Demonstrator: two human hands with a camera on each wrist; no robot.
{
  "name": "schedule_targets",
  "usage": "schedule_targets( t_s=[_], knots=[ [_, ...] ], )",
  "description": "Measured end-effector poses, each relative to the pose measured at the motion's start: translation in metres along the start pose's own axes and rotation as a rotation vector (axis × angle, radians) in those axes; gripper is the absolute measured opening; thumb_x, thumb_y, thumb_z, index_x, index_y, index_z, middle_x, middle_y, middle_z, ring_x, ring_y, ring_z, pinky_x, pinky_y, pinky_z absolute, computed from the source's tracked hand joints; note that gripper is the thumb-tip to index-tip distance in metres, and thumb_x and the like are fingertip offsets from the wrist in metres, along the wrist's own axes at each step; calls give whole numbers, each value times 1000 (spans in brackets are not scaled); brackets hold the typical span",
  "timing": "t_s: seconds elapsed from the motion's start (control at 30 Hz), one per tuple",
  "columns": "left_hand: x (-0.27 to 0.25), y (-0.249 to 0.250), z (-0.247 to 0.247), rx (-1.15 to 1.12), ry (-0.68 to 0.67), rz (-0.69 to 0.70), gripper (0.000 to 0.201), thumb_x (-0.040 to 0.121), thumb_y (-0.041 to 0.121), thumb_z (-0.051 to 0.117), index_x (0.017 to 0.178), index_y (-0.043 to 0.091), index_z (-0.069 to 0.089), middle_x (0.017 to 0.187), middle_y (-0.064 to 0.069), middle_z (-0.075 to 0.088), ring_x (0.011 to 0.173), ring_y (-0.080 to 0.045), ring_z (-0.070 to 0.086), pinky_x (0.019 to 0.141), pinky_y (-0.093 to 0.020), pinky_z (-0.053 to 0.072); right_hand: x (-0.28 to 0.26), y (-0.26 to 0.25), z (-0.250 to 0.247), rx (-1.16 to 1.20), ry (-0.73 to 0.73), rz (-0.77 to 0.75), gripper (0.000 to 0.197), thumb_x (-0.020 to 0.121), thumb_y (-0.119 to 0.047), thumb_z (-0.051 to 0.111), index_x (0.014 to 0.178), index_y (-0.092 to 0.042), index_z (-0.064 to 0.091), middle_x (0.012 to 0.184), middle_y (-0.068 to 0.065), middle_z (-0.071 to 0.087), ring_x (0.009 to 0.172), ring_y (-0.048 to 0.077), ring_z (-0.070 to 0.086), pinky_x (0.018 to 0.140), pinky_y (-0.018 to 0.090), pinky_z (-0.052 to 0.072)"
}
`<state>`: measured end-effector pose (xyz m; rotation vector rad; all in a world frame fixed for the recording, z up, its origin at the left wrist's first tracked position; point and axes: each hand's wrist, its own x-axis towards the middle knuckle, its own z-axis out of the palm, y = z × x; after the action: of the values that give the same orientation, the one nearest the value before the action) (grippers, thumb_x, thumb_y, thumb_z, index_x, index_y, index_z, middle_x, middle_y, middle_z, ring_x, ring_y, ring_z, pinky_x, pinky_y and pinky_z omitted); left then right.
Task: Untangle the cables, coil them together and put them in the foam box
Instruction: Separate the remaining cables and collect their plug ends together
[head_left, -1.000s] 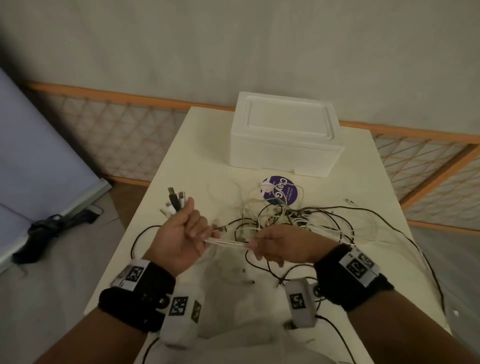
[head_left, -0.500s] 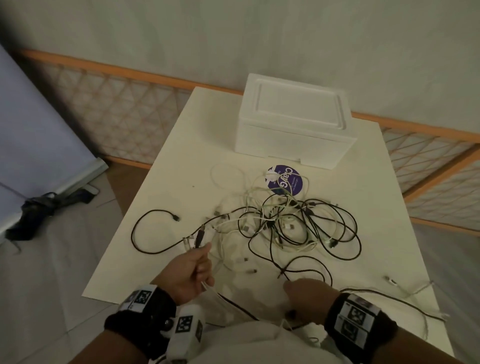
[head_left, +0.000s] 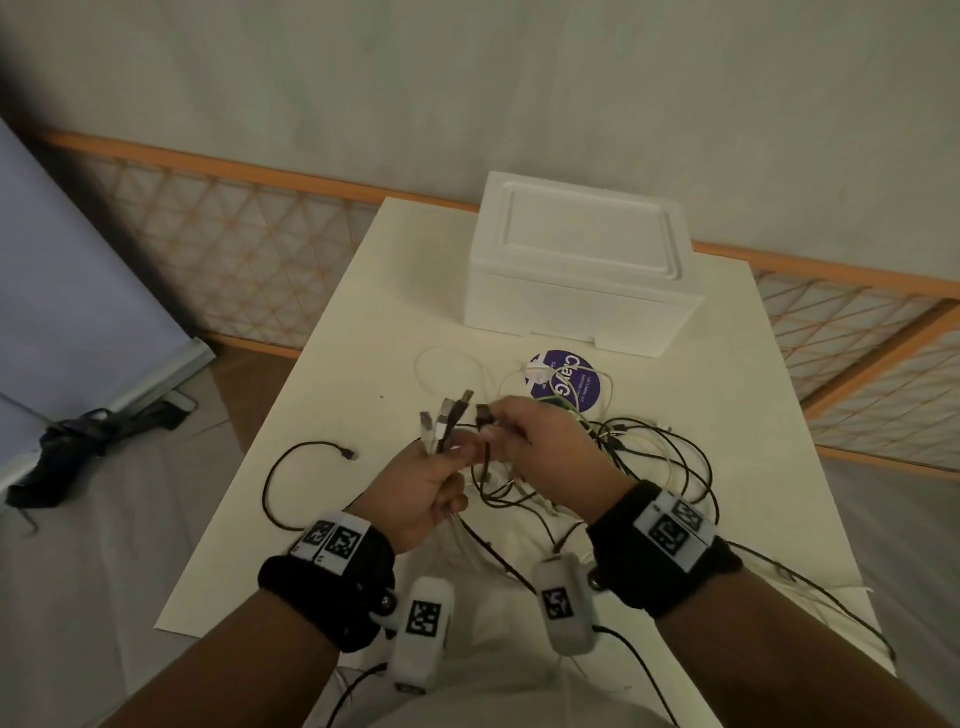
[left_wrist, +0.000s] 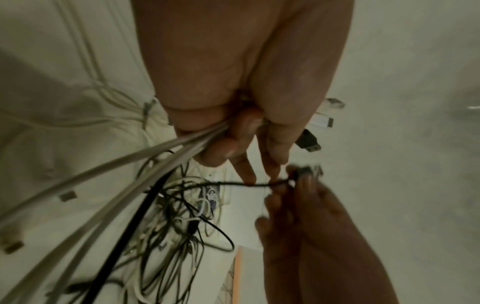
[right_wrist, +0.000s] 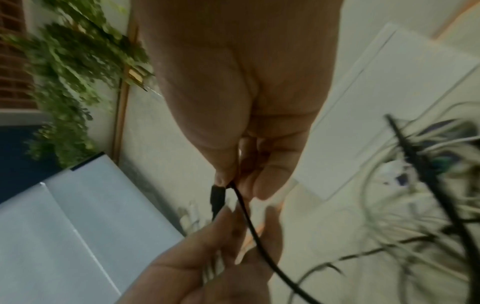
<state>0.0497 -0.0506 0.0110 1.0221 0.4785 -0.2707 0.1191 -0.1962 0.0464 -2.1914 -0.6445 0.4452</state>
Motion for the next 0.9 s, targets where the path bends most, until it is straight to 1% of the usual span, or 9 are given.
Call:
schedule_targets(
  t_s=[0.1, 0.2, 0.33, 0.4, 0.5, 0.63, 0.7, 0.8, 0.9],
  knots=[
    [-5, 15, 12, 28, -101, 71, 31, 87, -7, 51, 74, 17, 65, 62, 1, 54, 39, -4, 29, 46, -21, 29, 16, -16, 3, -38, 95, -104, 15, 88, -24, 63, 101, -18, 70, 89, 0, 60, 81, 11, 56, 77, 28, 46],
    [-9, 30, 15, 41, -125, 111, 30, 82, -3, 55, 63, 19, 65, 55, 1, 50, 37, -4, 28, 44, -21, 26, 22, -21, 7, 94, 138, -94, 23, 89, -32, 63, 110, -23, 63, 85, -3, 57, 75, 11, 57, 77, 35, 51],
    [-10, 40, 8, 15, -60, 159, 35, 86, 8, 61, 53, 18, 53, 52, -1, 43, 35, -5, 27, 41, -20, 24, 12, -16, -1, 331, -192, 56, 45, 90, -53, 45, 117, -18, 55, 88, 8, 69, 78, 22, 68, 79, 36, 55],
    [-11, 43, 2, -16, -17, 168, 31, 82, 21, 62, 54, 18, 49, 53, -1, 41, 35, -6, 26, 40, -20, 26, 6, -10, -10, 142, -307, 40, 31, 91, -45, 55, 105, -18, 61, 88, 6, 70, 75, 17, 66, 73, 26, 52],
    [-6, 44, -11, -66, 133, 204, 30, 90, 32, 55, 64, 18, 51, 56, -1, 53, 44, -10, 43, 45, -23, 37, -2, -1, -24, -219, -263, -67, 11, 88, -36, 63, 90, -25, 65, 73, -11, 61, 65, 0, 54, 61, 15, 41],
    [-4, 47, -30, -425, 186, 270, 49, 96, 41, 46, 52, 19, 48, 52, 2, 56, 64, -16, 62, 78, -34, 54, -4, 25, -46, -490, -44, -80, 17, 92, -38, 55, 99, -28, 66, 88, -11, 68, 81, 7, 60, 74, 23, 40],
    [-9, 51, -41, -519, 194, 290, 55, 95, 45, 45, 46, 21, 36, 42, 6, 33, 45, -11, 45, 70, -29, 52, -5, 51, -58, -635, 35, -11, 17, 94, -38, 51, 100, -30, 65, 88, -9, 68, 85, 13, 61, 82, 30, 41],
    [-19, 57, -59, -548, 222, 297, 54, 89, 49, 48, 45, 23, 30, 41, 7, 21, 35, -7, 22, 43, -18, 30, -9, 82, -78, -907, 141, 148, 15, 88, -18, 49, 91, -26, 61, 74, -3, 59, 83, 25, 61, 73, 32, 40],
    [-24, 60, -64, -555, 234, 316, 57, 91, 50, 45, 44, 22, 32, 41, 8, 21, 36, -7, 15, 39, -17, 23, -7, 83, -88, -657, 208, 231, 15, 92, -15, 46, 92, -18, 61, 85, 3, 64, 87, 28, 61, 72, 34, 43]
  ],
)
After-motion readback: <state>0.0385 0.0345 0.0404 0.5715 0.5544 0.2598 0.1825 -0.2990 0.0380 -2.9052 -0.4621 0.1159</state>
